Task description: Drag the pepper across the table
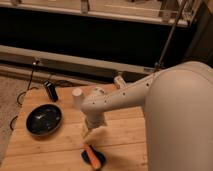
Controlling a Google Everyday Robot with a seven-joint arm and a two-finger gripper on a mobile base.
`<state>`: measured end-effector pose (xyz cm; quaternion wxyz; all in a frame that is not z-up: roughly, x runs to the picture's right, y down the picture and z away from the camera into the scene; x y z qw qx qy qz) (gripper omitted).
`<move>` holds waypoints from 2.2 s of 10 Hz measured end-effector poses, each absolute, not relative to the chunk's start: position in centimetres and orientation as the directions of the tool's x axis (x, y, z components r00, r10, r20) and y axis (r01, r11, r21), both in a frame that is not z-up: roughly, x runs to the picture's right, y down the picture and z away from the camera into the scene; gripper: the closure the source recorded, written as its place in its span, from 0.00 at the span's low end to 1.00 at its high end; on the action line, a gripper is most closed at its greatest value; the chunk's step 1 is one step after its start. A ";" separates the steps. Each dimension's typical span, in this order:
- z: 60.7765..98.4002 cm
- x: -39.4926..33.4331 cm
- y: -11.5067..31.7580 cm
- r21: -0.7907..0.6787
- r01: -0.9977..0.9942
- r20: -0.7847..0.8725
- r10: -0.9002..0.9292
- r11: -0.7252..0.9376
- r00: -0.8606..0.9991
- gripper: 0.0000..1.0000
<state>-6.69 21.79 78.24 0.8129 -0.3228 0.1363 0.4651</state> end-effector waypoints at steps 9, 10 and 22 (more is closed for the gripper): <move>78.2 -6.6 21.8 -0.398 -0.845 -0.523 0.669 0.358 0.529 0.20; 78.2 -6.6 21.8 -0.398 -0.845 -0.523 0.669 0.358 0.529 0.20; 76.3 -10.0 26.8 -0.472 -0.775 -0.531 0.566 0.421 0.631 0.20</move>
